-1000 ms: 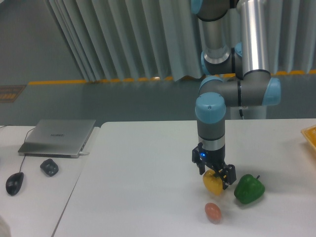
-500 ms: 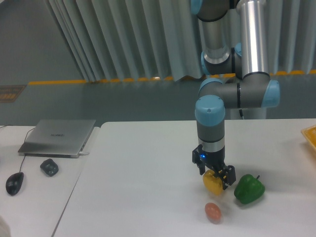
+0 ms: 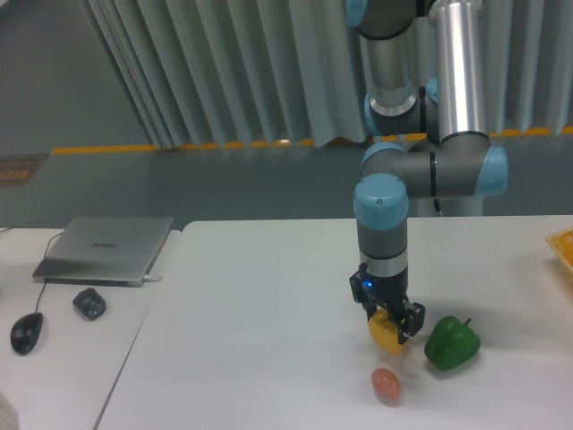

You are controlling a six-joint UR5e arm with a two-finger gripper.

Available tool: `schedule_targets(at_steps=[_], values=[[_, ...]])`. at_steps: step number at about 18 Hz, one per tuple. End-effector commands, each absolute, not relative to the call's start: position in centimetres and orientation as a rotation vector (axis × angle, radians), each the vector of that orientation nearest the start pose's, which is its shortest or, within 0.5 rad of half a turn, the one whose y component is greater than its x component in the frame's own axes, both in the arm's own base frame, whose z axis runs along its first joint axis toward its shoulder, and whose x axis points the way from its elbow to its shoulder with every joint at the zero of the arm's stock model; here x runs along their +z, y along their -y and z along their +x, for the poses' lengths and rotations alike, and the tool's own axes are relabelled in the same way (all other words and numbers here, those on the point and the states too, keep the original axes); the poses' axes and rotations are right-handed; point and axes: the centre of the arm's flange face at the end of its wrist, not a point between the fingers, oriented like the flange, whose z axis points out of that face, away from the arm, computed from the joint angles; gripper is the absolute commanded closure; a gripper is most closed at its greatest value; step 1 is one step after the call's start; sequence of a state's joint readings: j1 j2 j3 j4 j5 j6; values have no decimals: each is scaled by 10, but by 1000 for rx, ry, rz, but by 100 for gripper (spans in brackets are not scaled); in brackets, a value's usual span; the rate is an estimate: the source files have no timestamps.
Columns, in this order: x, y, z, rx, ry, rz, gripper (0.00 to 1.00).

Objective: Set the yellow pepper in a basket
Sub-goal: 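Lift the yellow pepper and carry it toward the yellow basket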

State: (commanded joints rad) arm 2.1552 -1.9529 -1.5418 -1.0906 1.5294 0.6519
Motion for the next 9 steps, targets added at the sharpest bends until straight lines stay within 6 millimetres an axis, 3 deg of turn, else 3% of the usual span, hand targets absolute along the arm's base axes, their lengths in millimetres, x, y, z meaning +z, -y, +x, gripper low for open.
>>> schedule_targets(at_steps=[4,5,9], values=[[363,-598,-251,90,-204,-3000,52],[376,-588,-265,112,-277,-2988,52],[391,-564,-294,149,-451,-2973,52]])
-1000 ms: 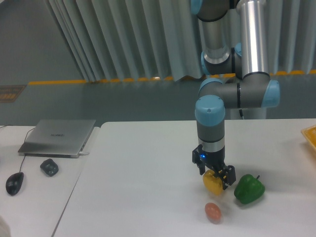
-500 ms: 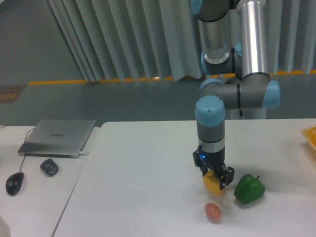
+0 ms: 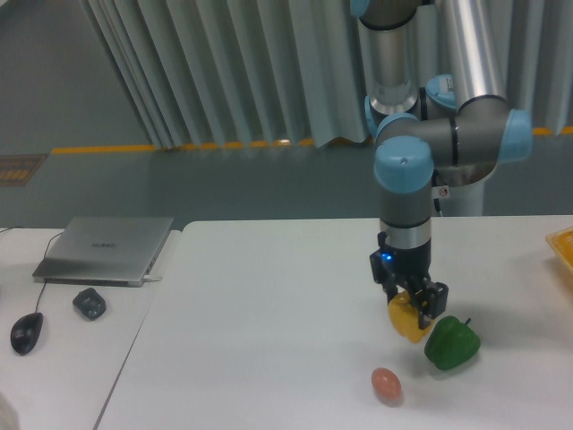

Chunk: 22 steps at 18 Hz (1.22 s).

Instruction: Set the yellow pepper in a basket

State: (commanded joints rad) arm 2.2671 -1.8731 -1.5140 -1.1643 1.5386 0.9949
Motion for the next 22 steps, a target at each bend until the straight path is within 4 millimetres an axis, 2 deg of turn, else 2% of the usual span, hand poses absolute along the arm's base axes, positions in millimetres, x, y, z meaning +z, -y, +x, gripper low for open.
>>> schedule_targets(at_steps=[2,5,6,8,10,12,15,18,19,22], values=[[391,-552,-313,165,-600,-2954,52],[395,-537,-333,189,-632,-2963,52],[398,-533,-335,213,-676,-2972,52],[394,-524,-335,194,-820,-3041,52],[398,-510,-335,128,-813,-3077,52],[392,-494,-339,1,-829,-3124,52],[391,-474,-345,-134,-1054,-3104,52],[388,-467,-347,-159,-1154,-3119,52],[388,-465,-349,-172,-1243,-3086,52],[390,-453,-363,-189,-1393,-3010,52]])
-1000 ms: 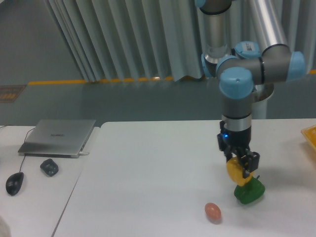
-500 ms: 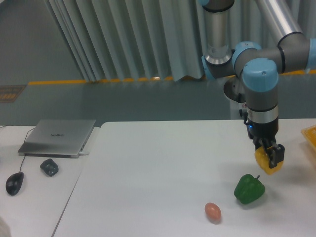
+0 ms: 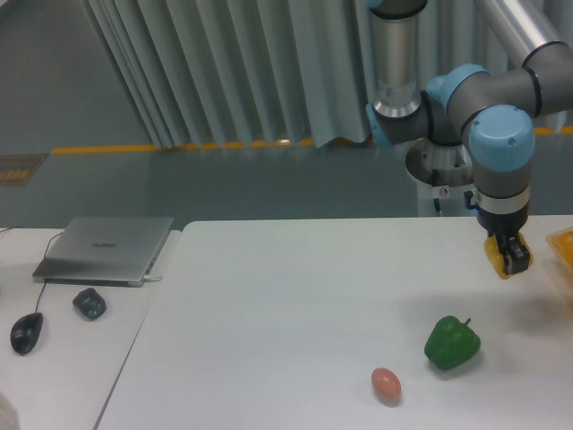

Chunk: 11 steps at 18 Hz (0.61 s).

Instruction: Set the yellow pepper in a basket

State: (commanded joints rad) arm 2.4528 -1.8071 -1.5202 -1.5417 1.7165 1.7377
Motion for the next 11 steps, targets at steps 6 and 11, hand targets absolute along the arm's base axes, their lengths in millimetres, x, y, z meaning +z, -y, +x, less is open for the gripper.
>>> schedule_targets(at_steps=[6,11], values=[[401,-426,-387,-179,-1815,-2957,52],[407,-399,-415,-197,-1910,-2890,52]])
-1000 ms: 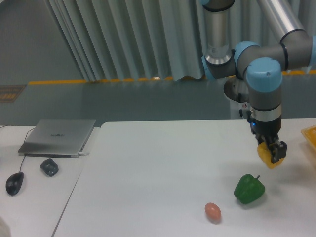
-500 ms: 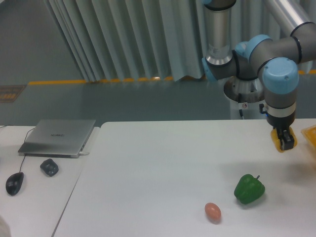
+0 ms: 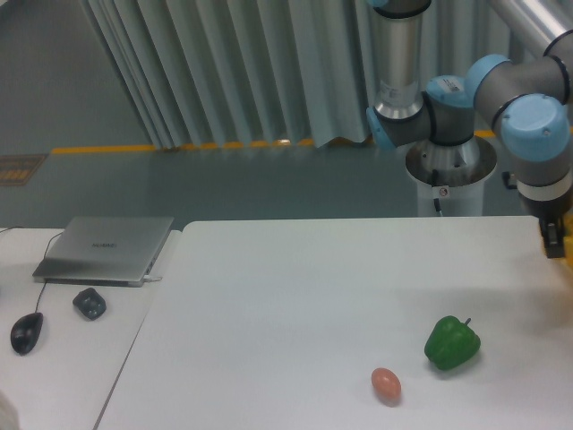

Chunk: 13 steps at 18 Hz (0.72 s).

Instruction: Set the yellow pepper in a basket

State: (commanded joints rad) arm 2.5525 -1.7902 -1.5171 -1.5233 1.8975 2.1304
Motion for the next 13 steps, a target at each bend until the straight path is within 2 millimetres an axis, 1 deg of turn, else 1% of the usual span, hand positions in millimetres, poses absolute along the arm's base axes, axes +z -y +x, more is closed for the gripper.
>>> schedule_targets(at_steps=[3,4,6,7,8,9,10,13], values=[[405,-392,-424,-216,-2047,-2927,52],[408,-390,-428,-196,-2071,-2915,51],[407,-387,-436,-162,-2060,-2925,50],[407,-384,-439,-166,-2059,-2925,42],[405,-380,-444,-180,-2062,-2921,28],[403,-376,-448,-196,-2075,-2905,17],[403,-374,-451,-200,-2076,-2895,0],[404,-371,-456,-155,-2039,-2881,0]])
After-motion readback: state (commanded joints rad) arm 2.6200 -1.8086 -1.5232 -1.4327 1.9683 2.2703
